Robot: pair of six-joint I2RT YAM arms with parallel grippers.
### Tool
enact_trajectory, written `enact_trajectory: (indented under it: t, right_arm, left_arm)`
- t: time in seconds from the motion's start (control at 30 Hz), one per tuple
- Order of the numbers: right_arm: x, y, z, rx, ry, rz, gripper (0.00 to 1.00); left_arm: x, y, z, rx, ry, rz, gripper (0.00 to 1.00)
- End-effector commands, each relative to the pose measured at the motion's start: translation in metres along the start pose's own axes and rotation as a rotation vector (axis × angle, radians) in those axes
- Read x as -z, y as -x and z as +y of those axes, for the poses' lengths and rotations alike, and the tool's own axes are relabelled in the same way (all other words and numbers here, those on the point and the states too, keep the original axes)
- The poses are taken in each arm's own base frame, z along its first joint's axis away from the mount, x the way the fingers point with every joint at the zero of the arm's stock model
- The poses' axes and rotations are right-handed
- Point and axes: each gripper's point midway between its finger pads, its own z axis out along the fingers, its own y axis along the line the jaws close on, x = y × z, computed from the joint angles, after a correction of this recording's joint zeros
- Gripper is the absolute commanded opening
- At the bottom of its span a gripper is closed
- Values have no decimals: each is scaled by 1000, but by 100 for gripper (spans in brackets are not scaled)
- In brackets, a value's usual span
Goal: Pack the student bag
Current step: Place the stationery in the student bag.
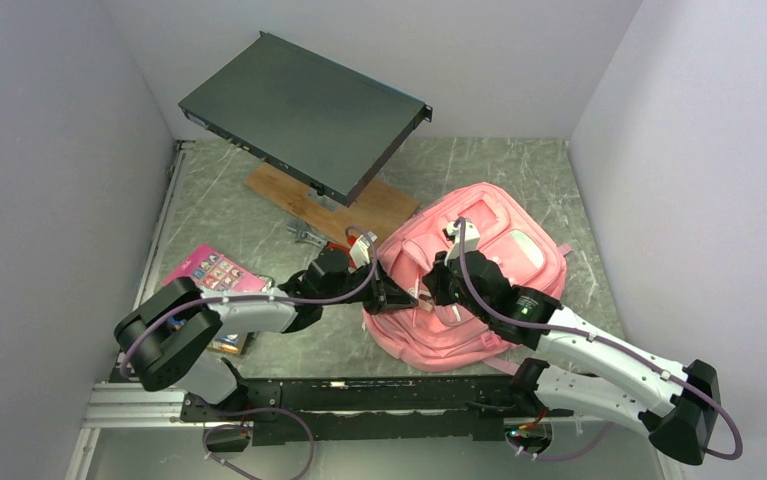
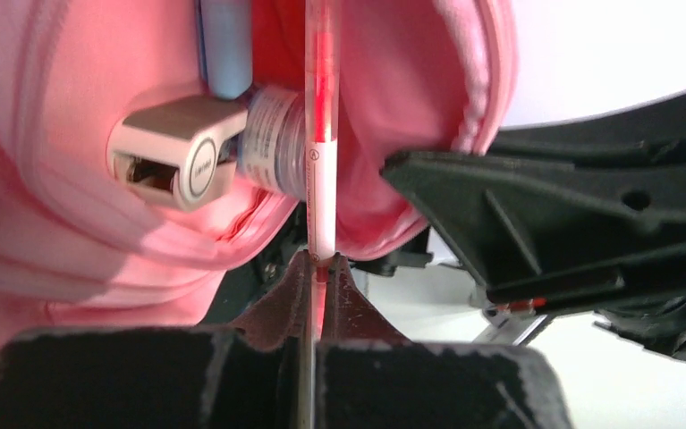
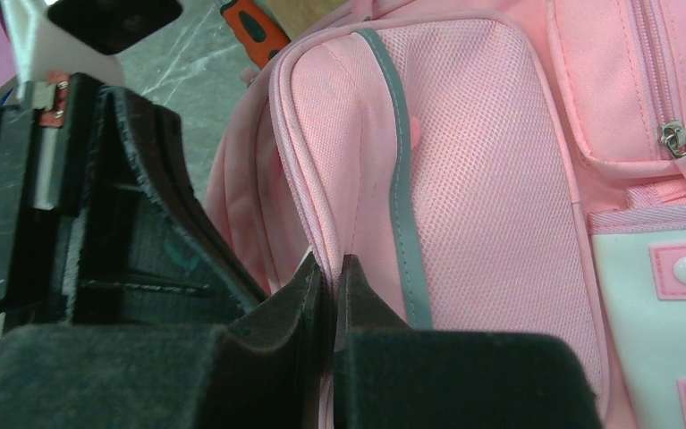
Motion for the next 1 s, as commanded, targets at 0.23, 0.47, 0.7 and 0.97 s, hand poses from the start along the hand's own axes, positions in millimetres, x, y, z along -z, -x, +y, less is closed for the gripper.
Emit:
enact_trajectory:
  t: [0.23,0.47,0.7,0.97]
  right_arm:
    - [13,40,27,-79,118,-136,0]
    - [14,41,30,-83,134,-138,0]
    - [16,43,35,-89,160,-134,0]
    - [20,45,28,-79,130,-143,0]
  left_arm:
    - [-21,39,-23,143,-81,-161,0]
    - [-42,58,-25,141,-27,-223,0]
    - [-56,71,-19,119,43,-275,0]
    - [-67,75,-6,144,101,-281,1]
